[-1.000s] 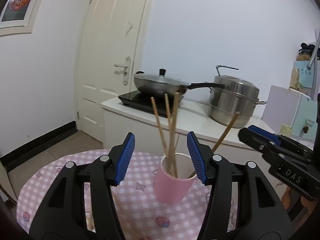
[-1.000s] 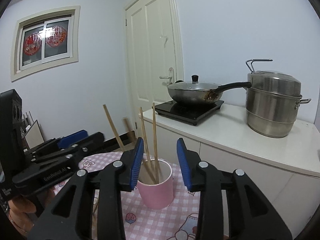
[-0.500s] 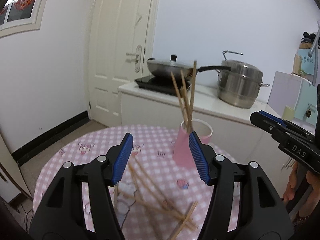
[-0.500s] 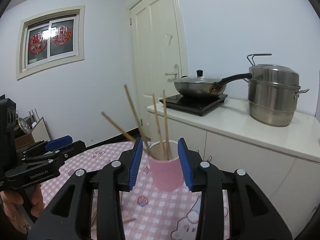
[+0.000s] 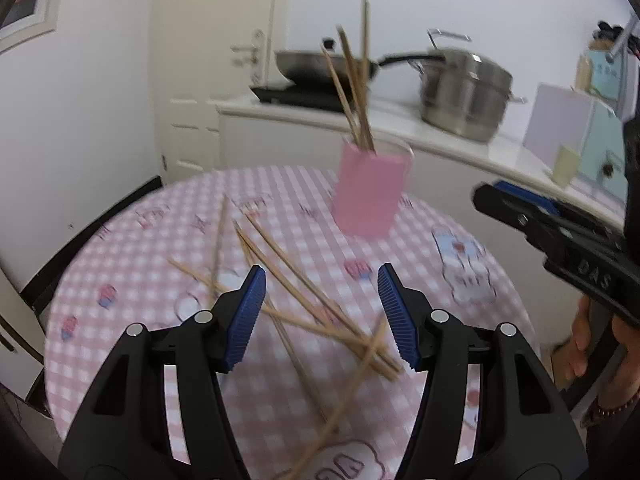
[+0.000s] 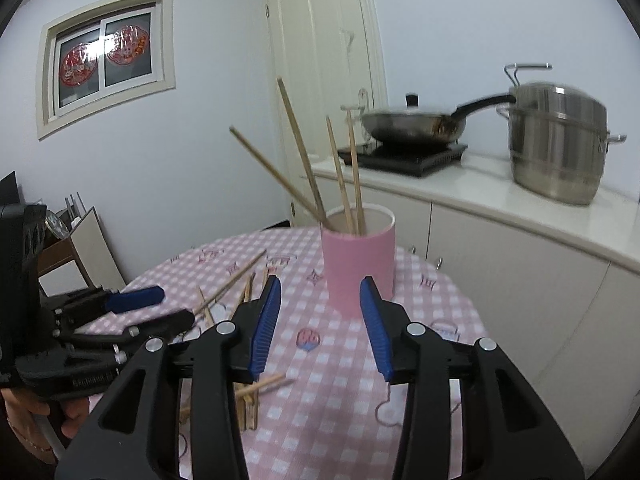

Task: Organize utensils
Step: 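Withdraw both open grippers from the cup back over the chopstick pile, then grasp a chopstick with the left gripper while the right gripper grasps another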

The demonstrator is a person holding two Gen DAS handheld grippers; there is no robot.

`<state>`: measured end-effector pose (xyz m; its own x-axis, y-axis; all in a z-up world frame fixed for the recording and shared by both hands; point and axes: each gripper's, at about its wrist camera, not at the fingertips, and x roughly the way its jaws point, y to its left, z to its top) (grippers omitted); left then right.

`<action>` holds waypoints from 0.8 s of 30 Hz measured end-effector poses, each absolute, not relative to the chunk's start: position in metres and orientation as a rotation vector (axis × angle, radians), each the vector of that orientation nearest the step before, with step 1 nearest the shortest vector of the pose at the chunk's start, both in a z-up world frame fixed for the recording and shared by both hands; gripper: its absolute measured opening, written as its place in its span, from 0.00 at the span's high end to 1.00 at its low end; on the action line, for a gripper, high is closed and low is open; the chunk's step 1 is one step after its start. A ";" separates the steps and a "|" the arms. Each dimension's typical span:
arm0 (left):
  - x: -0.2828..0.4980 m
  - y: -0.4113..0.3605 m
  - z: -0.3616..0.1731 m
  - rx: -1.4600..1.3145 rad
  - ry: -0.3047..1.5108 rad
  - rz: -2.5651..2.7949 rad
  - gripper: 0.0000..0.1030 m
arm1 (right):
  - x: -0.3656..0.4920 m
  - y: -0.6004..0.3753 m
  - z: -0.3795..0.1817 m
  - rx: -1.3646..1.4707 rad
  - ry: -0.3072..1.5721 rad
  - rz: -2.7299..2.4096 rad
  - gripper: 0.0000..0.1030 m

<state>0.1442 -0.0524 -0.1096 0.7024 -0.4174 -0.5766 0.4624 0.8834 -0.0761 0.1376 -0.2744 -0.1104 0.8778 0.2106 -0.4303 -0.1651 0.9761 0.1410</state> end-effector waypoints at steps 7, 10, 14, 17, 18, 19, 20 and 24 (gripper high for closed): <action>0.137 -0.064 -0.142 0.119 0.720 -0.539 0.45 | 0.130 -0.276 -0.131 0.151 0.530 0.198 0.61; 0.135 -0.068 -0.149 0.127 0.752 -0.570 0.54 | 0.127 -0.276 -0.139 0.165 0.557 0.203 0.59; 0.135 -0.076 -0.158 0.158 0.793 -0.592 0.65 | 0.126 -0.277 -0.148 0.174 0.587 0.208 0.59; 0.137 -0.081 -0.163 0.167 0.814 -0.594 0.67 | 0.126 -0.278 -0.152 0.179 0.602 0.209 0.59; 0.139 -0.083 -0.164 0.173 0.822 -0.598 0.67 | 0.126 -0.278 -0.153 0.179 0.605 0.210 0.58; 0.140 -0.084 -0.165 0.178 0.830 -0.598 0.70 | 0.127 -0.279 -0.153 0.178 0.608 0.212 0.58; 0.141 -0.086 -0.165 0.183 0.834 -0.596 0.74 | 0.127 -0.279 -0.154 0.179 0.610 0.213 0.58; 0.143 -0.087 -0.165 0.175 0.835 -0.590 0.89 | 0.128 -0.280 -0.154 0.178 0.611 0.217 0.58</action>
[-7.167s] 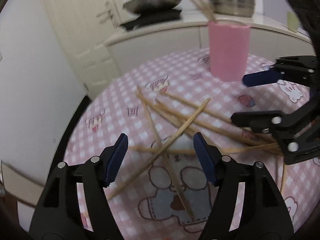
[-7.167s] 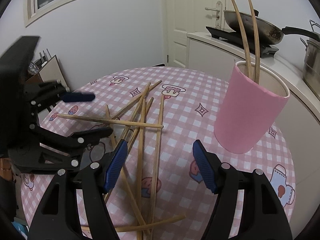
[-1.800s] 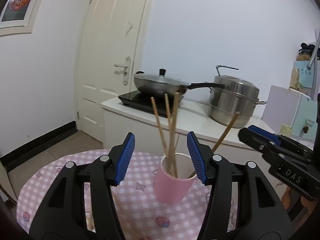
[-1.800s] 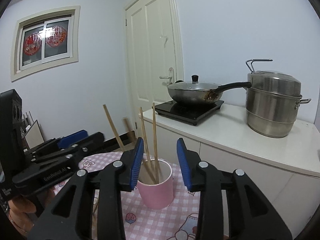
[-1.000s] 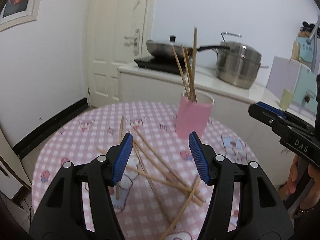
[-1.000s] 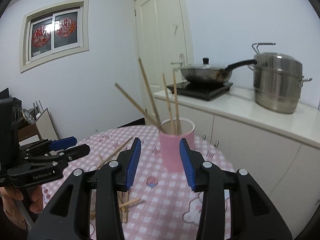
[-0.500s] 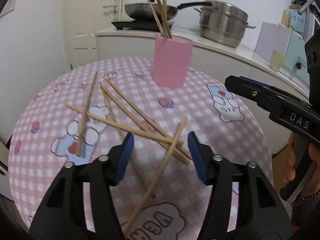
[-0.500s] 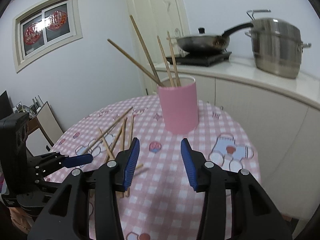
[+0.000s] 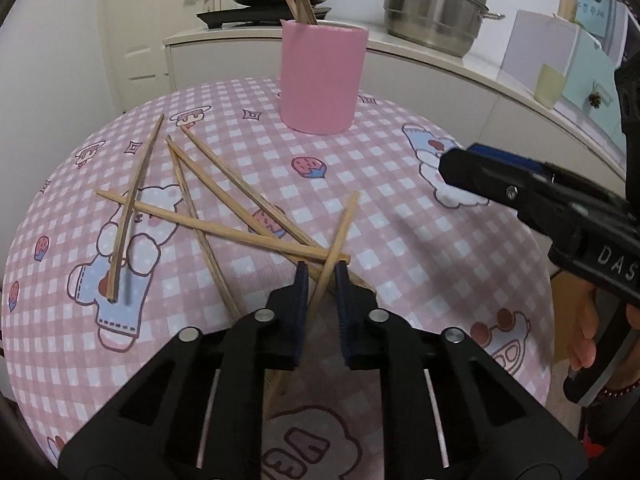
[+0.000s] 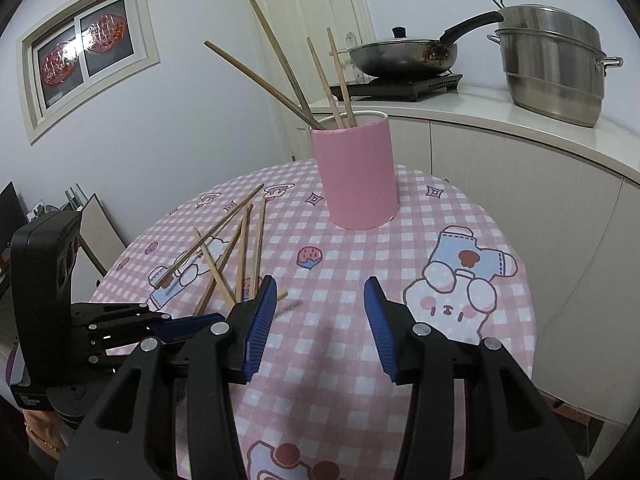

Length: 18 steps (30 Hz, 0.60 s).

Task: Organize utensils
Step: 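Grasp a chopstick with the left gripper while the right gripper grasps another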

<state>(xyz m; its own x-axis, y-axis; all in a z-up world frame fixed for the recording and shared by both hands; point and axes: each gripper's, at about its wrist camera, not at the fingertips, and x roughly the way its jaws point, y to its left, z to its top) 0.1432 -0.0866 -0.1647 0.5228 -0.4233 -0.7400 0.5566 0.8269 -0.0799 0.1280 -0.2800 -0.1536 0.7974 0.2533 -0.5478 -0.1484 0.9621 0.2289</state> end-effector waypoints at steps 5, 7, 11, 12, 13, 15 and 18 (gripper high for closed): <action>0.145 -0.080 -0.158 0.153 0.817 -0.576 0.94 | 0.128 -0.278 -0.151 0.171 0.610 0.225 0.58; 0.146 -0.071 -0.151 0.128 0.797 -0.557 0.94 | 0.129 -0.276 -0.149 0.164 0.608 0.229 0.58; 0.150 -0.046 -0.132 0.047 0.752 -0.516 0.95 | 0.134 -0.268 -0.145 0.150 0.610 0.255 0.58; 0.151 -0.040 -0.128 0.030 0.742 -0.502 0.95 | 0.136 -0.265 -0.144 0.143 0.612 0.262 0.58; 0.153 -0.033 -0.124 0.012 0.731 -0.487 0.95 | 0.139 -0.261 -0.143 0.134 0.613 0.271 0.58; 0.156 -0.017 -0.115 -0.027 0.703 -0.454 0.95 | 0.145 -0.250 -0.142 0.110 0.624 0.297 0.58; 0.161 0.007 -0.105 -0.096 0.677 -0.408 0.95 | 0.157 -0.232 -0.142 0.067 0.645 0.334 0.58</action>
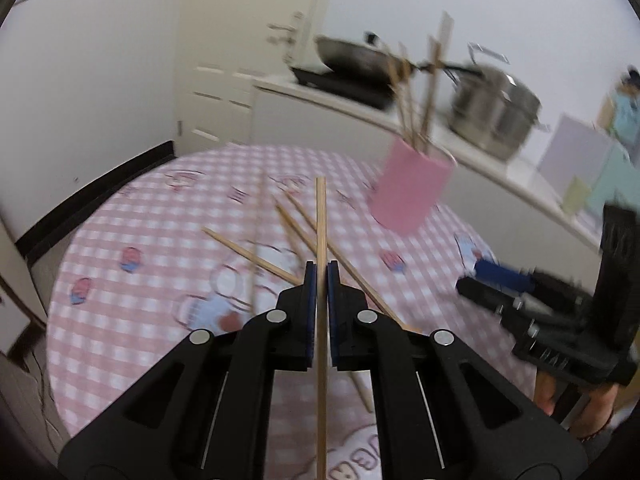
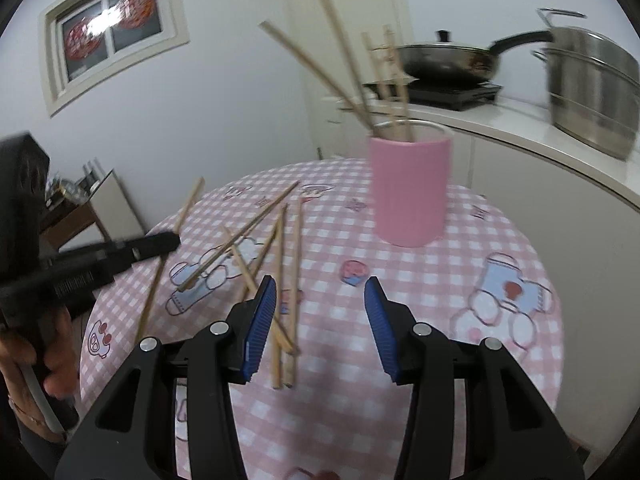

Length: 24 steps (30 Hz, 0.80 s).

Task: Organize utensils
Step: 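Grasp a chopstick with the left gripper while the right gripper grasps another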

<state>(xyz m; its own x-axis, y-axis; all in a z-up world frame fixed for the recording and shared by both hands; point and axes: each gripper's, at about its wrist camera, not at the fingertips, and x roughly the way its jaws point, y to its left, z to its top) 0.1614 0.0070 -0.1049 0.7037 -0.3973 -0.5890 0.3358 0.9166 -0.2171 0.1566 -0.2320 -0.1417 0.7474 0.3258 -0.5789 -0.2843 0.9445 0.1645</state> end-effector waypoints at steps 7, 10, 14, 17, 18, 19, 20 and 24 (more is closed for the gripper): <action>0.182 0.050 -0.098 -0.191 0.665 -0.302 0.95 | 0.189 -0.184 -0.142 -0.050 0.681 0.415 0.58; 0.190 0.062 -0.095 -0.222 0.655 -0.284 0.95 | 0.207 -0.167 -0.143 -0.073 0.707 0.439 0.58; 0.203 0.070 -0.091 -0.231 0.644 -0.268 0.95 | 0.233 -0.150 -0.146 -0.095 0.744 0.426 0.58; 0.219 0.073 -0.089 -0.226 0.643 -0.261 0.95 | 0.255 -0.138 -0.148 -0.081 0.778 0.420 0.58; 0.223 0.074 -0.089 -0.225 0.645 -0.259 0.95 | 0.264 -0.134 -0.148 -0.075 0.788 0.417 0.58; 0.228 0.075 -0.089 -0.223 0.645 -0.254 0.95 | 0.270 -0.131 -0.147 -0.068 0.793 0.415 0.58; 0.235 0.076 -0.088 -0.219 0.646 -0.250 0.95 | 0.282 -0.128 -0.147 -0.058 0.801 0.406 0.58; 0.256 0.076 -0.085 -0.216 0.644 -0.247 0.95 | 0.315 -0.122 -0.146 -0.036 0.830 0.370 0.61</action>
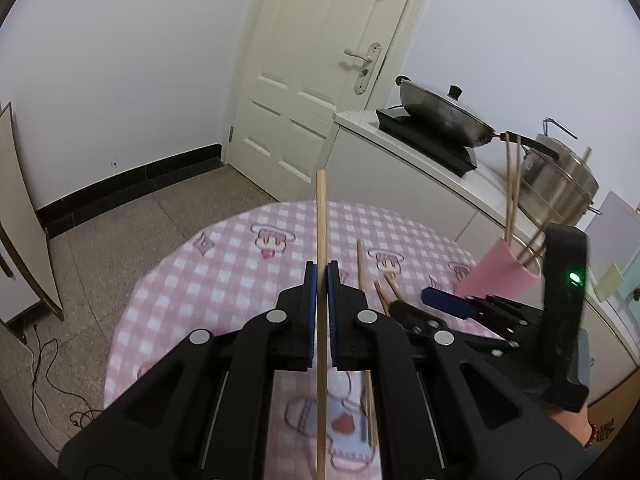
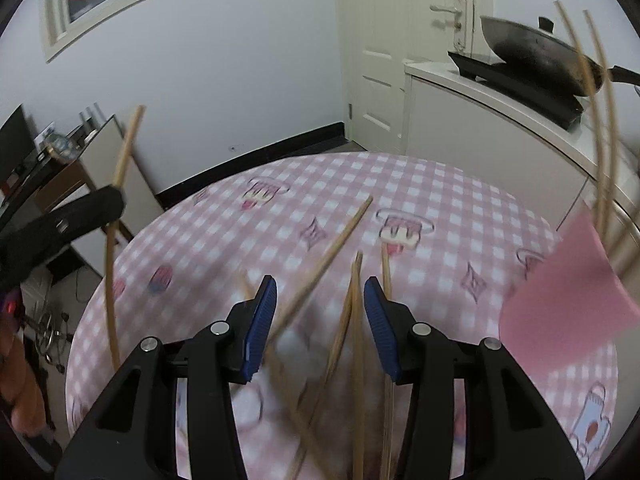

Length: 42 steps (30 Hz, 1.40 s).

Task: Organize utensils
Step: 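Grasp a chopstick with the left gripper while the right gripper grasps another, then lift both chopsticks upright and lower them into the pink cup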

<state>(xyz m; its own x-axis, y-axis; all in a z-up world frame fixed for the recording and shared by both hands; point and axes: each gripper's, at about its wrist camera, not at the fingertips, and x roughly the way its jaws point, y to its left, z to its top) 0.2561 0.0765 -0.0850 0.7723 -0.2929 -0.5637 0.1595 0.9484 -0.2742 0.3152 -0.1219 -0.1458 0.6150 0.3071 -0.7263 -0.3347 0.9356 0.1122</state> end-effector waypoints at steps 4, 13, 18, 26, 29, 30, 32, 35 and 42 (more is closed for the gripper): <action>0.279 0.077 -0.083 -0.212 0.646 -0.241 0.95 | 0.343 -0.115 -0.150 -0.034 0.859 0.342 0.65; 0.319 0.077 -0.090 -0.188 0.684 -0.221 0.95 | 0.385 -0.118 -0.169 -0.003 0.960 0.291 0.74; 0.328 0.076 -0.099 -0.185 0.706 -0.218 0.95 | 0.395 -0.114 -0.180 0.011 1.001 0.321 0.87; 0.322 0.075 -0.093 -0.175 0.700 -0.217 0.95 | 0.384 -0.106 -0.162 0.021 0.932 0.371 0.95; 0.311 0.077 -0.082 -0.174 0.673 -0.223 0.95 | 0.366 -0.104 -0.140 0.032 0.871 0.412 0.96; 0.307 0.077 -0.077 -0.174 0.665 -0.226 0.95 | 0.358 -0.104 -0.131 0.034 0.846 0.429 0.96; 0.297 0.077 -0.068 -0.173 0.647 -0.233 0.95 | 0.344 -0.103 -0.116 0.036 0.806 0.453 0.96; 0.280 0.075 -0.055 -0.172 0.621 -0.251 0.95 | 0.323 -0.102 -0.098 0.049 0.757 0.491 0.96; 0.239 0.068 -0.023 -0.185 0.549 -0.293 0.95 | 0.270 -0.117 -0.050 0.041 0.608 0.531 0.96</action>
<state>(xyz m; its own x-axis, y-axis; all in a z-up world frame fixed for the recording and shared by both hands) 0.2389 0.0677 -0.0235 0.8128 -0.3222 -0.4854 0.2240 0.9419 -0.2502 0.2697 -0.1172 -0.0500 0.6914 0.4869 -0.5338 -0.4631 0.8657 0.1899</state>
